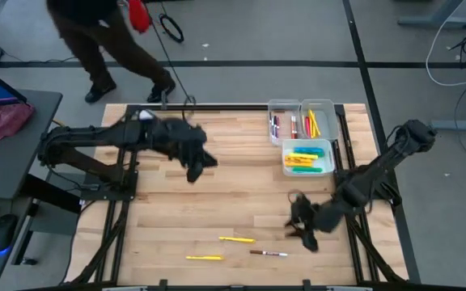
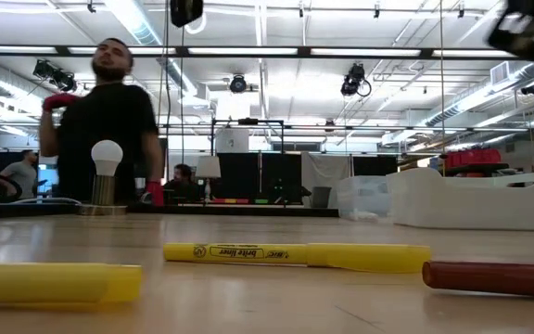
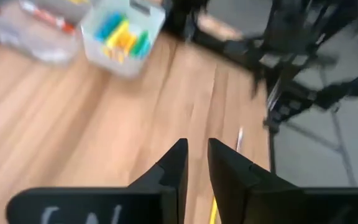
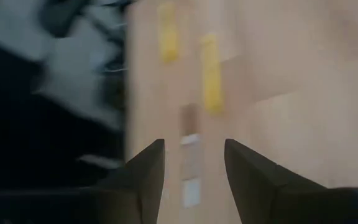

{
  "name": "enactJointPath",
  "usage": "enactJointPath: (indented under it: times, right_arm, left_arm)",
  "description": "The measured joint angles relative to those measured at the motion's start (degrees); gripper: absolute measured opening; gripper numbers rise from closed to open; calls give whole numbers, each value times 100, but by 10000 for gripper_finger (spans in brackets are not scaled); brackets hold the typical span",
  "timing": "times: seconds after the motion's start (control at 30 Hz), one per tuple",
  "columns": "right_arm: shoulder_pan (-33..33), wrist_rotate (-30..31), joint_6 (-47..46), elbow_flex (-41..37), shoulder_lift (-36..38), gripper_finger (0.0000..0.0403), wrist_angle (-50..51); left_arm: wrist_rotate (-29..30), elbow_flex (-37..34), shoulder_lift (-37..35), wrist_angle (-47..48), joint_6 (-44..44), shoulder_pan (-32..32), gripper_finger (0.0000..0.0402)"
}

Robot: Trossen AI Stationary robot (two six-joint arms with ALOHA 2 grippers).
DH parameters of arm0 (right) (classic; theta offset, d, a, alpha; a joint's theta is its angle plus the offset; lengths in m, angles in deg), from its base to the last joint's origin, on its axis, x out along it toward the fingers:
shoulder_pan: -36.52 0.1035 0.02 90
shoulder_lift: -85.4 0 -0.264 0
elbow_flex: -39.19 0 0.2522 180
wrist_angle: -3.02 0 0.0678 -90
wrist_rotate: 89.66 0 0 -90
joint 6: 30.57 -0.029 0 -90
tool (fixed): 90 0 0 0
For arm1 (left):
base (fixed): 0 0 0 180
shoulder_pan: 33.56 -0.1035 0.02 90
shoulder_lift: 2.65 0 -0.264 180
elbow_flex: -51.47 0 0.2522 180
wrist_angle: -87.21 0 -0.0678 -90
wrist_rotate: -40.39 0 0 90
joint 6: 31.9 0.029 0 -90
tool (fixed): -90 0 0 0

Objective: Pick & Place Markers
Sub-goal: Put the yellow pen into the gray bin

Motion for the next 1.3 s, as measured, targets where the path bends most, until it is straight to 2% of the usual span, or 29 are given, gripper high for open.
enactJointPath:
  times: [0.17,0.27,0.33,0.5,0.7,0.83,1.07,1.3]
  right_arm:
    - [713,-244,-143,-941,-288,164,-2318]
    - [884,-171,-292,-1466,-656,164,-4230]
    - [859,-111,46,-1591,-978,164,-4758]
    - [510,-109,962,-1241,-1738,175,-4446]
    - [-121,-100,1904,-273,-2832,214,-4102]
    - [-433,-84,2331,352,-3470,225,-3869]
    - [-640,33,2924,1322,-4102,218,-3278]
    - [-691,38,2789,1425,-4478,203,-3198]
  left_arm:
    - [964,0,51,297,-558,890,59]
    - [1462,0,60,337,-784,1270,57]
    - [1641,0,60,333,-947,1458,57]
    - [1671,0,60,370,-1503,1846,57]
    - [1670,0,60,498,-1919,2435,57]
    - [1675,0,44,616,-2156,2833,57]
    - [2465,2,-57,1092,-2577,3795,57]
    - [3169,2,-104,1344,-3107,4755,57]
